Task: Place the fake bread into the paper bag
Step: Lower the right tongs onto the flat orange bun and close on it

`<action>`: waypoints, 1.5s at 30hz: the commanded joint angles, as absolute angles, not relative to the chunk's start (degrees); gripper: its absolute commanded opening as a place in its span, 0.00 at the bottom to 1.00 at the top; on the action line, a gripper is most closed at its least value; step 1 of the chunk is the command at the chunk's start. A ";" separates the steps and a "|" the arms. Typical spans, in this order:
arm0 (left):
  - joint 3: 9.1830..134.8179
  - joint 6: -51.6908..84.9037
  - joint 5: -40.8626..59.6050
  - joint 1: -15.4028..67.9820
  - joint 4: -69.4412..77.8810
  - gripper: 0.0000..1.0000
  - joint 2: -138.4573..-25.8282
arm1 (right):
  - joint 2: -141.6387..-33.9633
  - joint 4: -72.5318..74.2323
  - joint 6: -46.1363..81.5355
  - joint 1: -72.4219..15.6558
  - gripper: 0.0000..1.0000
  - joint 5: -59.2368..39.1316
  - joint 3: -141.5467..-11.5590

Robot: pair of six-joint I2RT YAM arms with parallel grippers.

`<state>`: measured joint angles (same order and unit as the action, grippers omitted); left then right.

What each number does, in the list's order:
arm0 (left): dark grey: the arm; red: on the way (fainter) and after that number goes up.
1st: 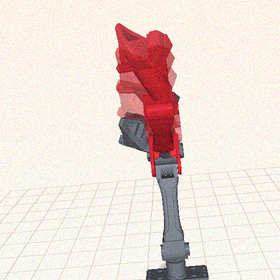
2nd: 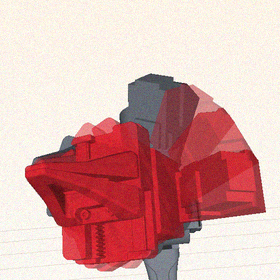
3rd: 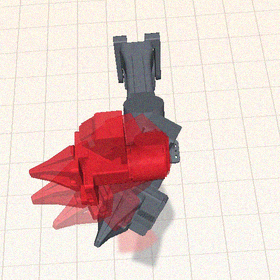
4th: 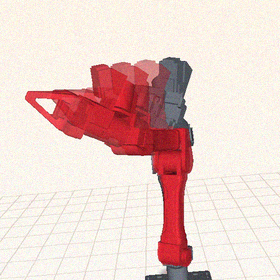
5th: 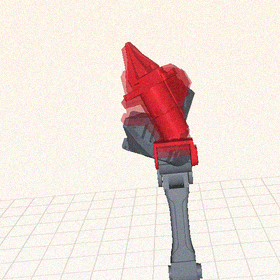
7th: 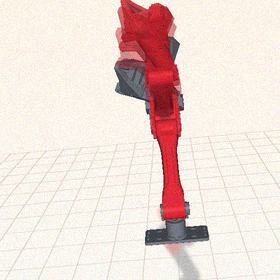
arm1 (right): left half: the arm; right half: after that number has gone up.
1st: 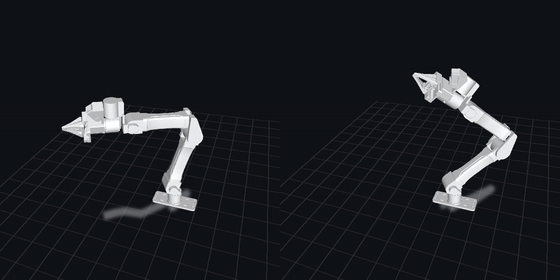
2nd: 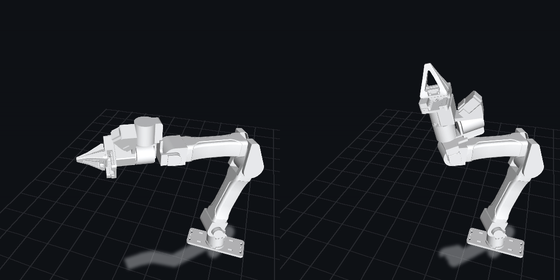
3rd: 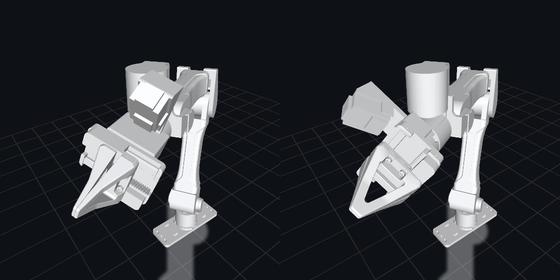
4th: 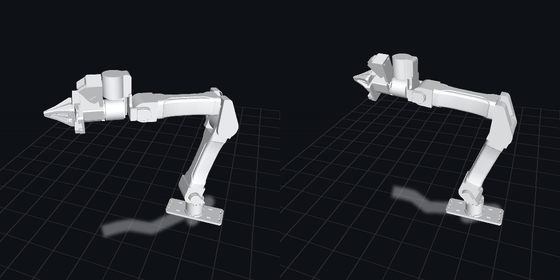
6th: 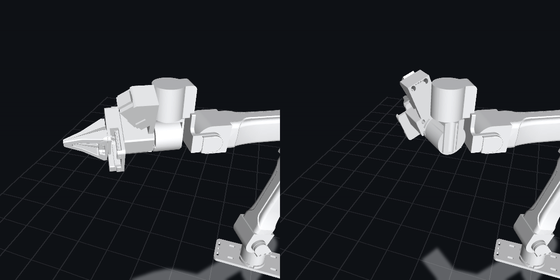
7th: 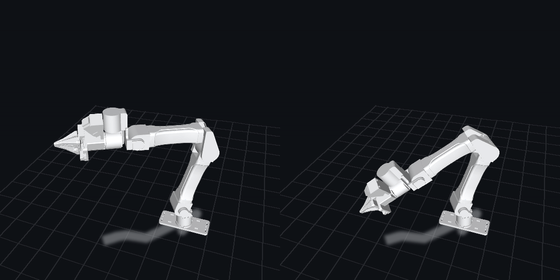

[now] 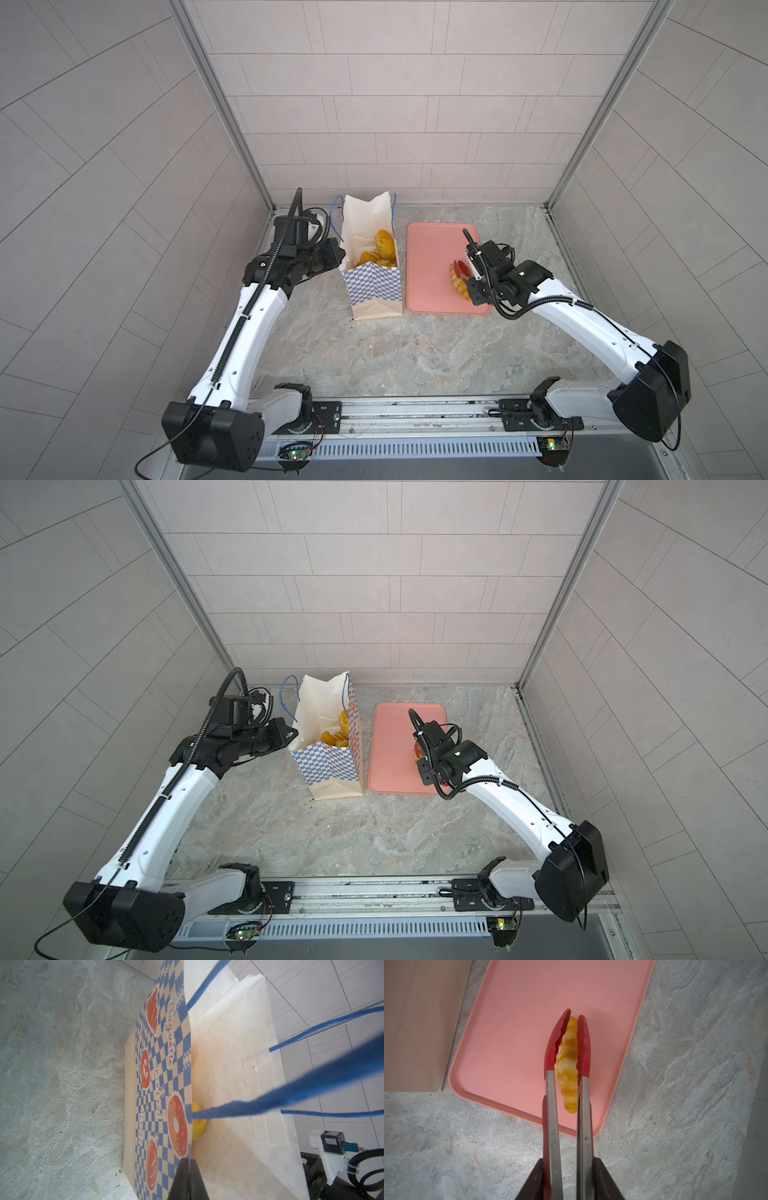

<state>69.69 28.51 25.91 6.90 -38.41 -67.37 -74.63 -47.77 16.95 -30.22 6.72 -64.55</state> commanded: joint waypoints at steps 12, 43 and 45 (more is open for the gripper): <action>69.12 28.37 26.58 7.14 -37.70 0.00 -66.57 | -73.40 -48.58 15.07 -24.97 0.36 7.47 -66.19; 69.47 27.87 26.81 7.13 -37.85 0.00 -66.62 | -78.15 -48.76 15.21 -24.78 0.53 0.10 -64.20; 69.52 27.87 26.78 7.15 -37.86 0.00 -66.62 | -79.12 -49.12 15.21 -24.78 0.53 0.00 -64.55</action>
<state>69.69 28.49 26.13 6.90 -38.41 -67.37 -78.50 -48.18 15.25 -24.95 0.40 -64.23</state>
